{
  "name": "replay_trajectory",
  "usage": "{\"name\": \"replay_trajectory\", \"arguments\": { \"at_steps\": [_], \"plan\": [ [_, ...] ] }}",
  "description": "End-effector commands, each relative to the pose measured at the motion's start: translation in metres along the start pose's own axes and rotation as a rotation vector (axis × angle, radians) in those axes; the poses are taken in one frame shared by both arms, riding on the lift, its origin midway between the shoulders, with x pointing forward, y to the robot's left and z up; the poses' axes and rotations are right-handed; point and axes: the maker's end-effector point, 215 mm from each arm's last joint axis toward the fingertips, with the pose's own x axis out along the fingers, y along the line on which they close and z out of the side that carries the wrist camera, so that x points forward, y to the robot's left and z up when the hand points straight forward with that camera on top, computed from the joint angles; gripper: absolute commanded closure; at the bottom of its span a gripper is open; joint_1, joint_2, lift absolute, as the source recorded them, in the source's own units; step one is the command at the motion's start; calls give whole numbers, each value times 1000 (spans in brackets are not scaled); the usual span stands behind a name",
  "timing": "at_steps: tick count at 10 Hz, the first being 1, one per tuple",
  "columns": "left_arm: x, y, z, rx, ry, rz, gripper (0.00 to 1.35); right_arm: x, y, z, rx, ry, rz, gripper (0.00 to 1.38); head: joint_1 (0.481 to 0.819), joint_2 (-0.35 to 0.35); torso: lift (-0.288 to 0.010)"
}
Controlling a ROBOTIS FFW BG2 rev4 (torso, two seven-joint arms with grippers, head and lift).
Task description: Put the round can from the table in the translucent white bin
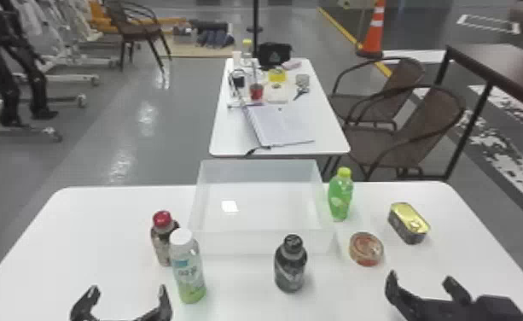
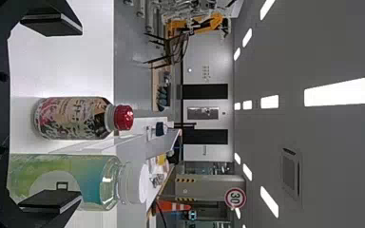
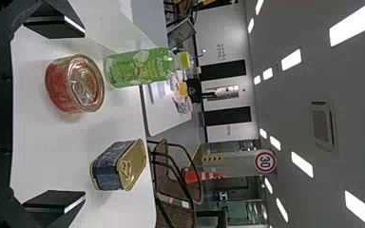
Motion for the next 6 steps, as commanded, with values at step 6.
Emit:
{"name": "replay_trajectory", "arguments": {
  "at_steps": [6],
  "plan": [
    [3,-2,-3,-10,5,-7,93,30,3,-31,74,81,32,96,549,0,-100]
  ]
}}
